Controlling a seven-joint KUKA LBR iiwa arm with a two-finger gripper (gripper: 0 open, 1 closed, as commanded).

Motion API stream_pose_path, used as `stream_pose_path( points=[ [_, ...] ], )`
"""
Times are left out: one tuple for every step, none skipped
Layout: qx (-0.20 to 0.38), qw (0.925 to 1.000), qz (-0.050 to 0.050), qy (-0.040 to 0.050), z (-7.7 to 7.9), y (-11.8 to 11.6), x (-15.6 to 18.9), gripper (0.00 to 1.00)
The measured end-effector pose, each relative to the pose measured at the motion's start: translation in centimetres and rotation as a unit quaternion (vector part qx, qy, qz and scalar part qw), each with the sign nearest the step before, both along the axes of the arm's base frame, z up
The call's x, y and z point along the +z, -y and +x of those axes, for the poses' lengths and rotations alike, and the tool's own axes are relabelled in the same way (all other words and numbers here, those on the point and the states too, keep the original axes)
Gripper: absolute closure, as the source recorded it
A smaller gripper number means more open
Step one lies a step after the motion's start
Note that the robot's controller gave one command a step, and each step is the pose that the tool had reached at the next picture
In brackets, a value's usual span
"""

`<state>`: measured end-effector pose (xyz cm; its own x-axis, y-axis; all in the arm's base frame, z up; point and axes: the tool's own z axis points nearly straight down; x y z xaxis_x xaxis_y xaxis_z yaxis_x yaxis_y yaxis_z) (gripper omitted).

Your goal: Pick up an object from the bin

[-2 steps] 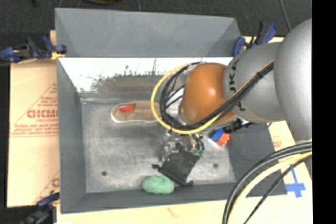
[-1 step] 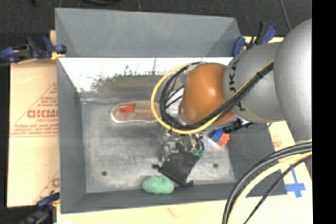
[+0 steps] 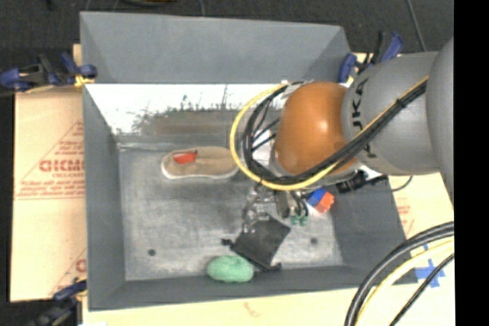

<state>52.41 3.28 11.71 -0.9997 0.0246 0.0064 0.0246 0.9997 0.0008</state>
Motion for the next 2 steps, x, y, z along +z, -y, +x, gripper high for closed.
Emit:
stream_pose_path(
  points=[
    [-0.003, 1.0000, -0.001, 0.0026, -1.0, 0.8, 5.7, 1.00],
    [-0.002, 1.0000, -0.001, 0.0078, -0.6, 0.8, 7.7, 1.00]
  ],
)
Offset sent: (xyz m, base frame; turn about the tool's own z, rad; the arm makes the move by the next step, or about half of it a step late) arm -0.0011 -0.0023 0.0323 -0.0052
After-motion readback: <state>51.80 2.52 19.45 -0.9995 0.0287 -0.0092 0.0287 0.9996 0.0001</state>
